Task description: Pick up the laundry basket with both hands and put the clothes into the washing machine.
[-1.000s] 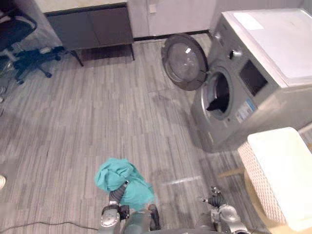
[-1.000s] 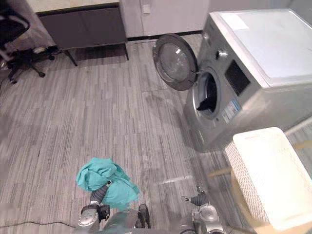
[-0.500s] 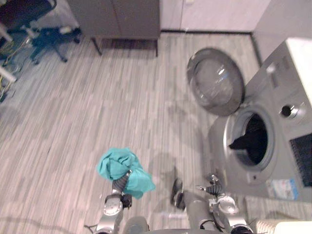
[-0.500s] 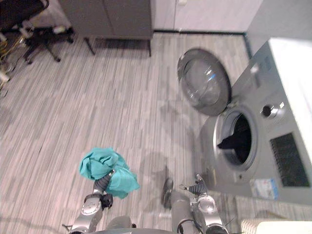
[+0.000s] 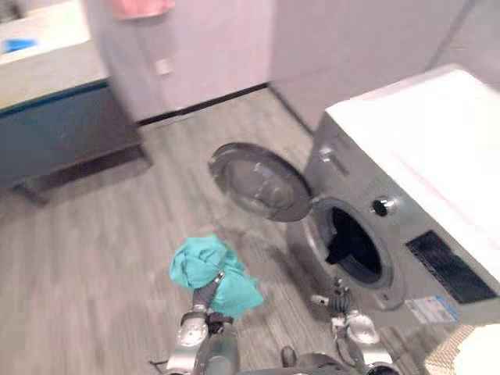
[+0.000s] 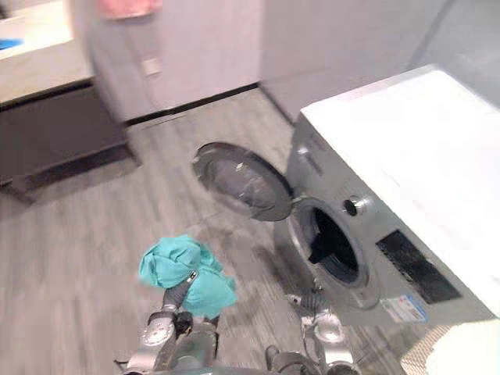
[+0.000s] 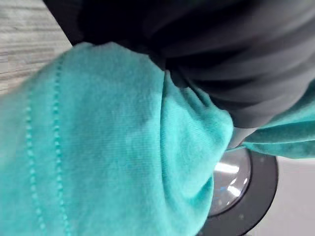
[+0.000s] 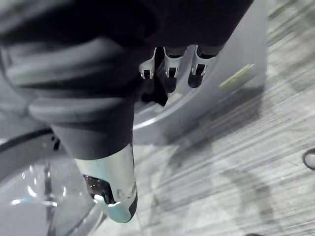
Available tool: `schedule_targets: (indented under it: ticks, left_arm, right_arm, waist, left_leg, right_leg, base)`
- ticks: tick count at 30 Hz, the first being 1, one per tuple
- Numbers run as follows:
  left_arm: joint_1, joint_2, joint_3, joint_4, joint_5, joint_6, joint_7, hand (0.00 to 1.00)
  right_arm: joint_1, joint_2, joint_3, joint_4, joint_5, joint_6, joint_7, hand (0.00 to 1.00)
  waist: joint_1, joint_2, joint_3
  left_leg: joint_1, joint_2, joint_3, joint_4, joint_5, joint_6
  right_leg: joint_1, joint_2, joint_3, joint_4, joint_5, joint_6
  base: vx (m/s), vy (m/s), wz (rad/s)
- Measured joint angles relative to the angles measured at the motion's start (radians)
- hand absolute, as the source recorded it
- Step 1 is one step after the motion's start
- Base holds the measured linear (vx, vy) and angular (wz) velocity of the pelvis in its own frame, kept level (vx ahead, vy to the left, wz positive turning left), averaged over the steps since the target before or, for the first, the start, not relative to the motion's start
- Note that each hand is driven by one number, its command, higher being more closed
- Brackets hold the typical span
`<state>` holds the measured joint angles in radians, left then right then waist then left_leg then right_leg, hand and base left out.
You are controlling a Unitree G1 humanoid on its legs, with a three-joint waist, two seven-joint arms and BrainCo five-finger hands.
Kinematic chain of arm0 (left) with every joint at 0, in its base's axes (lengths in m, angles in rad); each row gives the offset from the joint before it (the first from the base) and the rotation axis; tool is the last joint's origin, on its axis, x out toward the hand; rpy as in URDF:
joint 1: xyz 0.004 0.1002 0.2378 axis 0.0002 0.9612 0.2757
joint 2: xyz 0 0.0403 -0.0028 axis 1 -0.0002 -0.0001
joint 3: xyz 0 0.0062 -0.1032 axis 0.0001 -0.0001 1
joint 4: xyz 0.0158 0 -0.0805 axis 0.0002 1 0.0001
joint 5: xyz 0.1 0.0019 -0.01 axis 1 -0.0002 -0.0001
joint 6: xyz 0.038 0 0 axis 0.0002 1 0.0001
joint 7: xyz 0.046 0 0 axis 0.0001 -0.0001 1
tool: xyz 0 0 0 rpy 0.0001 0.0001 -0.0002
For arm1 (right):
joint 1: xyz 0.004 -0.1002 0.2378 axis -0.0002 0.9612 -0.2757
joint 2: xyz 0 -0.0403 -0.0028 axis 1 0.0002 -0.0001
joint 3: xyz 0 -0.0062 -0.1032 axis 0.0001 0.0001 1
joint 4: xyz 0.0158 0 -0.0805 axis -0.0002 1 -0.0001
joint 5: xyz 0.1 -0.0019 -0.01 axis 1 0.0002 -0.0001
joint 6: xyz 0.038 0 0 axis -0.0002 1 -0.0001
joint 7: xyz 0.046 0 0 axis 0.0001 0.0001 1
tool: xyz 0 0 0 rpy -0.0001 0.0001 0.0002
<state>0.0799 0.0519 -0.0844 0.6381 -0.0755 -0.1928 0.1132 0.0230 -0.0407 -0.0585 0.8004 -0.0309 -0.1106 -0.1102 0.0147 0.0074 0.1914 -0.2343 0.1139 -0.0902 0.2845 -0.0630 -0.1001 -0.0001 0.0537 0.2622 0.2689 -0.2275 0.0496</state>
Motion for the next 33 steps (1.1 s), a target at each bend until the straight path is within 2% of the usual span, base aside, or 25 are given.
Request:
schedule_targets:
  ticks: [1, 3, 4, 5, 7, 8, 9, 10, 11, 13, 14, 16, 17, 18, 19, 20, 22, 24, 25, 26, 28, 30, 33]
  left_arm:
    - [0.003, 0.016, 0.000, 0.000, 0.001, 0.000, 0.000, 1.00]
    - [0.005, 0.031, 0.000, -0.002, 0.004, 0.000, -0.002, 1.00]
    - [0.007, 0.040, 0.003, -0.006, 0.005, 0.000, -0.002, 1.00]
    - [0.008, 0.045, 0.003, -0.010, 0.005, 0.001, -0.002, 1.00]
    - [0.009, 0.041, 0.002, -0.025, 0.004, 0.007, -0.002, 1.00]
    - [0.017, 0.045, 0.010, -0.057, 0.004, 0.010, -0.002, 1.00]
    - [0.014, 0.054, 0.012, -0.059, 0.004, 0.011, -0.002, 1.00]
    - [0.010, 0.057, 0.012, -0.059, 0.003, 0.012, -0.002, 1.00]
    - [0.001, 0.063, 0.010, -0.057, 0.004, 0.014, -0.005, 1.00]
    - [-0.006, 0.056, 0.005, -0.056, 0.005, 0.014, -0.010, 1.00]
    - [-0.009, 0.048, 0.003, -0.056, 0.007, 0.014, -0.024, 1.00]
    - [-0.013, 0.043, -0.001, -0.050, 0.007, 0.016, -0.028, 1.00]
    - [-0.009, 0.028, -0.002, -0.050, 0.007, 0.019, -0.028, 1.00]
    - [0.001, 0.015, -0.007, -0.049, 0.007, 0.023, -0.027, 1.00]
    - [0.007, 0.011, -0.016, -0.047, 0.007, 0.024, -0.027, 1.00]
    - [0.009, 0.010, -0.043, -0.047, 0.007, 0.029, -0.028, 1.00]
    - [0.003, 0.008, -0.064, -0.047, 0.007, 0.030, -0.028, 1.00]
    - [-0.004, 0.006, -0.080, -0.047, 0.007, 0.030, -0.027, 1.00]
    - [-0.006, 0.006, -0.082, -0.046, 0.007, 0.030, -0.025, 1.00]
    - [-0.014, 0.021, -0.085, -0.040, 0.007, 0.035, -0.023, 1.00]
    - [-0.031, 0.044, -0.099, -0.041, 0.006, 0.035, -0.020, 1.00]
    - [-0.040, 0.051, -0.105, -0.043, -0.005, 0.035, -0.020, 1.00]
    - [-0.051, 0.057, -0.106, -0.092, -0.033, 0.035, -0.018, 1.00]
  right_arm:
    - [0.013, 0.006, 0.001, 0.002, 0.000, 0.001, 0.001, 0.00]
    - [0.013, 0.006, 0.004, 0.011, 0.000, 0.001, 0.002, 0.00]
    - [0.006, 0.005, 0.019, 0.018, -0.001, 0.001, 0.002, 0.00]
    - [0.002, 0.005, 0.030, 0.022, -0.001, 0.001, 0.004, 0.00]
    - [-0.007, -0.001, 0.040, 0.041, -0.002, 0.001, 0.004, 0.00]
    - [-0.028, 0.001, 0.050, 0.063, -0.003, 0.007, 0.004, 0.00]
    - [-0.039, 0.001, 0.062, 0.063, -0.014, 0.006, 0.004, 0.00]
    - [-0.042, -0.001, 0.064, 0.063, -0.021, 0.005, 0.003, 0.00]
    - [-0.047, -0.009, 0.063, 0.063, -0.024, 0.005, 0.000, 0.00]
    - [-0.046, -0.016, 0.059, 0.063, -0.028, 0.005, 0.000, 0.00]
    - [-0.031, -0.022, 0.061, 0.063, -0.028, 0.005, 0.000, 0.00]
    - [-0.021, -0.028, 0.068, 0.065, -0.028, 0.005, 0.000, 0.00]
    - [-0.011, -0.042, 0.071, 0.071, -0.027, 0.005, -0.002, 0.00]
    - [-0.009, -0.055, 0.080, 0.079, -0.022, 0.006, -0.004, 0.00]
    - [-0.006, -0.058, 0.083, 0.080, -0.019, 0.007, -0.005, 0.00]
    - [-0.011, -0.068, 0.078, 0.079, -0.019, 0.007, -0.014, 0.00]
    - [-0.012, -0.064, 0.062, 0.079, -0.019, 0.006, -0.022, 0.00]
    - [-0.005, -0.063, 0.063, 0.079, -0.019, 0.005, -0.022, 0.00]
    - [-0.004, -0.070, 0.058, 0.082, -0.019, 0.003, -0.022, 0.00]
    - [-0.008, -0.044, 0.055, 0.085, -0.018, 0.004, -0.023, 0.00]
    - [0.006, -0.024, 0.055, 0.081, -0.019, 0.002, -0.022, 0.00]
    - [0.003, -0.028, 0.055, 0.081, -0.019, 0.003, -0.022, 0.00]
    - [-0.065, -0.034, 0.062, 0.084, -0.019, 0.002, -0.024, 0.00]
  waist:
    - [-0.001, -0.028, -0.016]
    - [-0.003, -0.035, -0.020]
    - [-0.003, -0.044, -0.025]
    - [-0.004, -0.042, -0.024]
    - [-0.019, -0.019, -0.027]
    - [-0.007, -0.017, -0.027]
    - [-0.001, -0.018, -0.027]
    - [-0.003, -0.018, -0.027]
    - [-0.018, -0.018, -0.027]
    - [-0.034, -0.016, -0.027]
    - [-0.034, -0.014, -0.027]
    - [-0.030, -0.012, -0.025]
    - [-0.027, 0.008, -0.014]
    - [-0.022, 0.030, -0.004]
    - [-0.019, 0.028, 0.000]
    - [-0.011, 0.036, -0.003]
    - [-0.008, 0.034, -0.002]
    - [-0.004, 0.036, -0.003]
    - [0.001, 0.052, 0.001]
    - [-0.003, 0.011, 0.008]
    - [-0.002, -0.015, 0.013]
    - [-0.001, -0.018, 0.020]
    - [0.000, -0.009, 0.070]
  left_leg:
    - [0.030, -0.008, 0.078, -0.014, -0.013, 0.027]
    - [0.072, -0.013, 0.184, -0.040, -0.020, 0.051]
    - [0.099, -0.016, 0.247, -0.058, -0.024, 0.060]
    - [0.120, -0.014, 0.297, -0.077, -0.028, 0.068]
    - [0.137, 0.003, 0.347, -0.088, -0.045, 0.074]
    - [0.170, 0.024, 0.422, -0.117, -0.038, 0.061]
    - [0.185, 0.034, 0.464, -0.130, -0.034, 0.054]
    - [0.192, 0.041, 0.491, -0.133, -0.034, 0.052]
    - [0.208, 0.043, 0.523, -0.138, -0.036, 0.050]
    - [0.231, 0.063, 0.550, -0.122, -0.053, 0.027]
    - [0.230, 0.101, 0.573, -0.047, -0.093, 0.008]
    - [0.164, 0.178, 0.556, 0.186, -0.124, 0.007]
    - [0.109, 0.240, 0.506, 0.385, -0.111, 0.024]
    - [0.058, 0.274, 0.446, 0.519, -0.093, 0.031]
    - [0.033, 0.271, 0.405, 0.562, -0.107, 0.028]
    - [0.000, 0.240, 0.348, 0.565, -0.160, 0.026]
    - [-0.030, 0.200, 0.309, 0.469, -0.171, 0.028]
    - [-0.022, 0.146, 0.253, 0.255, -0.145, 0.010]
    - [0.000, 0.125, 0.211, 0.146, -0.086, 0.007]
    - [0.005, 0.096, 0.218, 0.157, -0.084, 0.012]
    - [-0.015, 0.055, 0.216, 0.171, -0.099, 0.034]
    - [-0.043, 0.039, 0.213, 0.222, -0.121, 0.048]
    - [-0.094, 0.028, 0.230, 0.300, -0.155, 0.068]
  right_leg:
    - [-0.049, -0.037, -0.036, 0.066, -0.010, 0.018]
    - [-0.095, -0.094, -0.161, 0.105, -0.011, 0.027]
    - [-0.113, -0.146, -0.315, 0.092, -0.001, 0.027]
    - [-0.114, -0.183, -0.454, 0.066, 0.005, 0.008]
    - [-0.094, -0.233, -0.662, 0.035, 0.033, -0.026]
    - [-0.093, -0.269, -0.789, 0.024, 0.071, -0.026]
    - [-0.096, -0.268, -0.848, 0.023, 0.088, -0.025]
    - [-0.099, -0.267, -0.859, 0.024, 0.089, -0.027]
    - [-0.106, -0.255, -0.836, 0.020, 0.088, -0.027]
    - [-0.093, -0.229, -0.806, 0.002, 0.088, -0.027]
    - [-0.081, -0.203, -0.778, -0.010, 0.080, -0.024]
    - [-0.063, -0.176, -0.750, -0.027, 0.070, -0.027]
    - [-0.019, -0.148, -0.722, -0.044, 0.071, -0.028]
    - [0.014, -0.128, -0.688, -0.058, 0.068, -0.036]
    - [0.018, -0.127, -0.671, -0.059, 0.067, -0.038]
    - [0.017, -0.139, -0.633, -0.059, 0.067, -0.037]
    - [0.023, -0.157, -0.606, -0.062, 0.074, -0.026]
    - [0.031, -0.170, -0.601, -0.057, 0.074, -0.007]
    - [0.029, -0.165, -0.590, -0.035, 0.052, 0.035]
    - [0.023, -0.204, -0.592, -0.008, 0.041, 0.052]
    - [0.008, -0.251, -0.602, 0.026, 0.020, 0.080]
    - [-0.011, -0.281, -0.613, 0.071, 0.004, 0.093]
    - [-0.103, -0.324, -0.582, 0.207, -0.033, 0.099]
  base:
    - [0.06, 0.208, -1.60]
    - [0.04, 0.206, -1.50]
    - [0.03, 0.137, -1.35]
    - [0.03, 0.112, -1.31]
    - [0.07, 0.059, -1.13]
    - [0.13, 0.026, -1.63]
    - [0.13, -0.010, -1.58]
    - [0.10, -0.032, -1.16]
    - [0.09, -0.035, -0.79]
    - [0.12, -0.048, -0.69]
    - [0.13, -0.081, -0.70]
    - [0.09, -0.100, -0.68]
    - [0.15, -0.049, -0.71]
    - [0.14, -0.025, -0.76]
    - [0.20, 0.120, -0.83]
    - [0.14, 0.139, -0.78]
    - [0.17, 0.168, -0.53]
    - [0.14, 0.210, -0.23]
    - [0.11, 0.208, -0.08]
    - [0.11, 0.191, 0.01]
    - [0.10, 0.170, 0.34]
    - [0.06, 0.193, 0.25]
    - [-0.05, 0.132, -0.13]
